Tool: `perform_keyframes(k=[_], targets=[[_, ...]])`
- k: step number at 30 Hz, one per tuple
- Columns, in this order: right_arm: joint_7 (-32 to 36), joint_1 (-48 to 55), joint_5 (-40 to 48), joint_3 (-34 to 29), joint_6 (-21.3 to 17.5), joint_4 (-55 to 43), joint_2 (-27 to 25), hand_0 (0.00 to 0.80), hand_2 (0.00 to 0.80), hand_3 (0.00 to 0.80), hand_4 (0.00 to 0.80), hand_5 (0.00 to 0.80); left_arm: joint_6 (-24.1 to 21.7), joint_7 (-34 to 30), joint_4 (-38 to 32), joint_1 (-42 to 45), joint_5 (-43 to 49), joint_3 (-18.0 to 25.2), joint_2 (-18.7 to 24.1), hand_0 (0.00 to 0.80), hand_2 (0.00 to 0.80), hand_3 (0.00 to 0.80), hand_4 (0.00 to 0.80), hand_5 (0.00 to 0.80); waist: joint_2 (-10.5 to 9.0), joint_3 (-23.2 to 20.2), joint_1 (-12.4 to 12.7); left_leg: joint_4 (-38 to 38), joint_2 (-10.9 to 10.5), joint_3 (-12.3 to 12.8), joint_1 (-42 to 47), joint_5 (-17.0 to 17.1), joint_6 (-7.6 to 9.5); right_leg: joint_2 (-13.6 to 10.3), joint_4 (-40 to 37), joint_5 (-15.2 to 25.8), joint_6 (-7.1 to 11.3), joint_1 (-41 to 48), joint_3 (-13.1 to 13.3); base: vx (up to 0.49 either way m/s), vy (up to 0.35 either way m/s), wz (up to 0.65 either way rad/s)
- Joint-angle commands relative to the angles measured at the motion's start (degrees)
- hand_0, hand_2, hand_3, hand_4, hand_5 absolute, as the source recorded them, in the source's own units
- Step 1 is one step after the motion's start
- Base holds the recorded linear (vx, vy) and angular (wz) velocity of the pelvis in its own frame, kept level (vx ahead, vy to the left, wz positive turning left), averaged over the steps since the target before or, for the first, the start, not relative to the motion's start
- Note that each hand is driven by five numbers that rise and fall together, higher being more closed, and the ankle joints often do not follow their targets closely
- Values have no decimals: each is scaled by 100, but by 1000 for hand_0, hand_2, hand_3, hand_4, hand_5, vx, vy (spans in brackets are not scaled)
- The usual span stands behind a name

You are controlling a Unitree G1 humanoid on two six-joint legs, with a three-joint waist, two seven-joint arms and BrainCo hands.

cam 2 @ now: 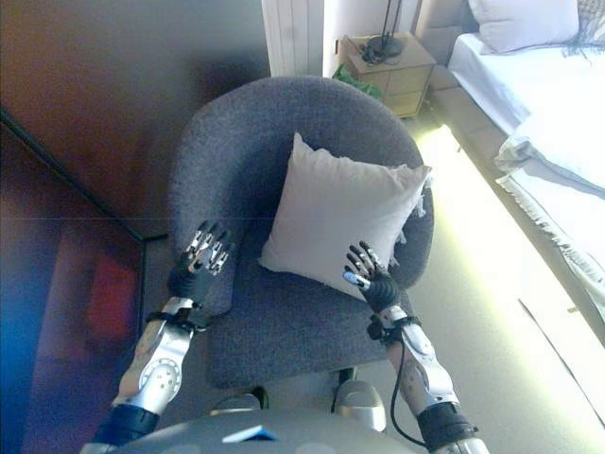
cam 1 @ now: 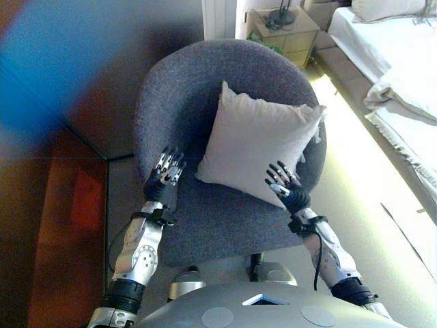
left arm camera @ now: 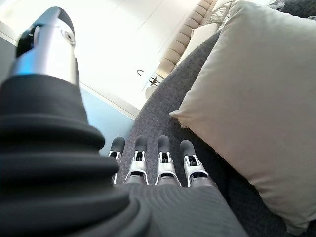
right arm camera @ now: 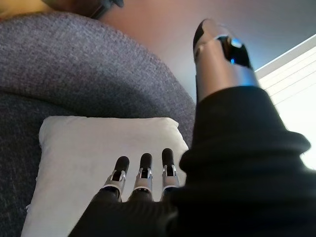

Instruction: Pick up the cushion and take it to the sofa

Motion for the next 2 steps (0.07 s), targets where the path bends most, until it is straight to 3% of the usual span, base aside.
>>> perform_keyframes(k=[1, 2], targets=[[-42, -424, 1, -4, -286, -186, 67, 0, 0, 0, 0, 0, -53, -11, -339, -216, 5, -37, 259, 0, 0, 0, 0, 0, -156, 131, 3, 341, -421, 214, -301, -323, 293, 160, 15, -662, 281, 364, -29, 0, 0, 0], [-73, -416, 24, -4, -266, -210, 65, 0, 0, 0, 0, 0, -25, -9, -348, -208, 5, -44, 263, 0, 0, 0, 0, 0, -154, 128, 0, 334, -419, 219, -300, -320, 294, 162, 15, -664, 283, 360, -23, 0, 0, 0]])
